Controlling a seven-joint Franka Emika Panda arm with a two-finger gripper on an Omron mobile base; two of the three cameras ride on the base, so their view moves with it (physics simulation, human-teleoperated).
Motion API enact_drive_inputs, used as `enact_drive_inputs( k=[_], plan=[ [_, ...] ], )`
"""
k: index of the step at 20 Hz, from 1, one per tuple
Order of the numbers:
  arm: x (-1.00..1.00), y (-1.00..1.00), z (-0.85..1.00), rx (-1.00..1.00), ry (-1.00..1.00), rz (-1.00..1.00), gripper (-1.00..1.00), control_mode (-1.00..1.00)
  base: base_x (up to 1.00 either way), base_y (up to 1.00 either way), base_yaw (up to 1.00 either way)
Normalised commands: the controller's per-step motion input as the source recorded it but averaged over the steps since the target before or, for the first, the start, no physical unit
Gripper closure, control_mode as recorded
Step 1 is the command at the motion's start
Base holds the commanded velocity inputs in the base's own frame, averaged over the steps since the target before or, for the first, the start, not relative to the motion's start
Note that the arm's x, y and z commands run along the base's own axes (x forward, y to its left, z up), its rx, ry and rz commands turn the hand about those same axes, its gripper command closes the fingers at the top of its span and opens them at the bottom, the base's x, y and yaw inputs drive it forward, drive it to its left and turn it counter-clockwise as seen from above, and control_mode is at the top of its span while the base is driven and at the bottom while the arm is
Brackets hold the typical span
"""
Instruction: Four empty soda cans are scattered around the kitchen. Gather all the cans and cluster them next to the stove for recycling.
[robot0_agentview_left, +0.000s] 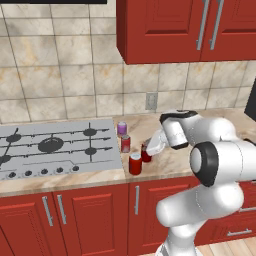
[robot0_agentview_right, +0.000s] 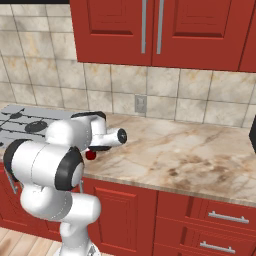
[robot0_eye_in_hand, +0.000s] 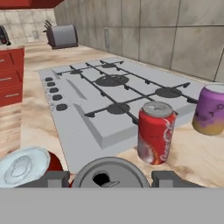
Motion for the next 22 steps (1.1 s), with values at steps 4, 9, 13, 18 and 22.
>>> enact_drive_inputs(
  k=[4, 9, 13, 18, 22],
  plan=[
    [0.19, 0.00, 0.00, 0.00, 0.00, 0.03, 1.00, -1.00, 0.00, 0.00, 0.00],
    [0.18, 0.00, -0.05, 0.00, 0.00, 0.04, 1.00, -1.00, 0.00, 0.00, 0.00],
    [0.13, 0.00, -0.18, 0.00, 0.00, 0.05, 1.00, -1.00, 0.00, 0.00, 0.00],
    [0.08, 0.00, -0.25, 0.00, 0.00, 0.06, 1.00, -1.00, 0.00, 0.00, 0.00],
    [0.06, 0.00, -0.23, 0.00, 0.00, 0.05, 1.00, -1.00, 0.00, 0.00, 0.00]
  ],
)
